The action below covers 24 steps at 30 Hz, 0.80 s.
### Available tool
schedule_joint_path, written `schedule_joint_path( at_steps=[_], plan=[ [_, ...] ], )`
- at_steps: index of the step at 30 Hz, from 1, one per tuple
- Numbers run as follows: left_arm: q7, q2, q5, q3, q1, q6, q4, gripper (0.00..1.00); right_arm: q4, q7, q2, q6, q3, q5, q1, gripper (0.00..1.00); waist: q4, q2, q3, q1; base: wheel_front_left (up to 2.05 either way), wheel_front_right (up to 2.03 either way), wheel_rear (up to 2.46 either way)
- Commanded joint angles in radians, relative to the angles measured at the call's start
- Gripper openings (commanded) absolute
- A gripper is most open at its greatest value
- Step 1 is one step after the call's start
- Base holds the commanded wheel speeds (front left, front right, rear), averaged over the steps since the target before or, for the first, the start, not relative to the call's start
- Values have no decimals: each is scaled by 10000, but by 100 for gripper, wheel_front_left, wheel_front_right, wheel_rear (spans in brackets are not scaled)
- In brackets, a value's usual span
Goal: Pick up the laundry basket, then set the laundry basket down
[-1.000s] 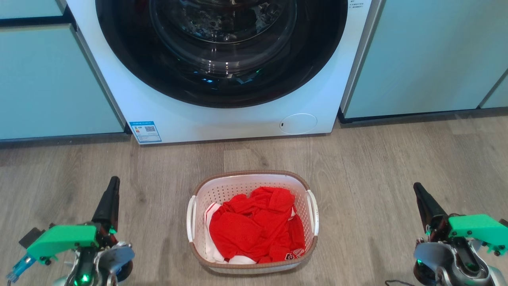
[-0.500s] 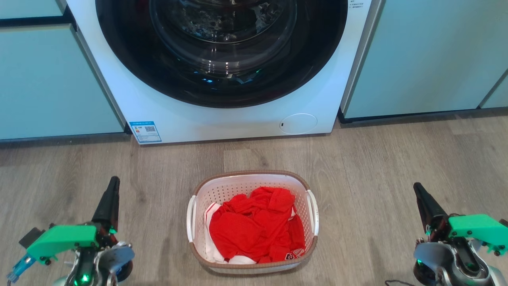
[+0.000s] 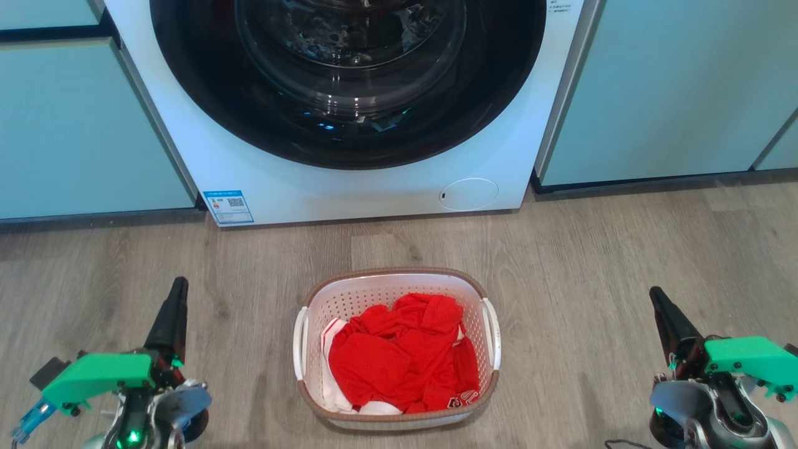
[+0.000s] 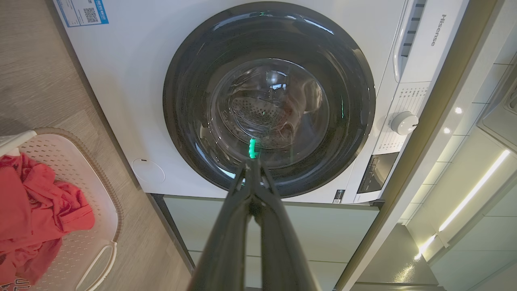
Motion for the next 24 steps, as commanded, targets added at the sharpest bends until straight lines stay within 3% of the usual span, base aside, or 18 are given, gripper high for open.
schedule_joint_path(
  at_steps=[1, 16, 17, 18, 19, 20, 24],
  plan=[
    [80, 49, 93, 367, -552, -67, -291, 0, -306, 81, -70, 27, 167, -107, -478, 0, 0, 0, 0, 0, 0, 0, 0],
    [79, 49, 91, 365, -552, -67, -291, 0, -307, 79, -70, 27, 169, -105, -477, 0, 0, 0, 0, 0, 0, 0, 0],
    [-20, -4, -1, -27, 54, 9, 144, 100, 144, -16, 17, 0, 25, 1, 42, 100, 0, 0, 0, 0, 0, 0, 0],
    [-20, -11, -1, -42, 158, 9, 303, 0, 308, -22, 44, 0, 36, 1, 124, 0, 0, 0, 0, 0, 0, 0, 0],
    [-22, -25, 0, -45, 287, 11, 464, 0, 474, -25, 71, 0, 44, 0, 224, 0, 0, 0, 0, 0, 0, 0, 0],
    [-41, -30, 8, -61, 346, 11, 509, 100, 521, -45, 78, 0, 72, -3, 270, 100, 0, 0, 0, 0, 0, 0, 0],
    [-157, -28, 73, -129, 370, 20, 395, 100, 459, -161, 73, 1, 190, -35, 270, 100, -4, 0, -1, 0, 0, 0, 0]
  ],
)
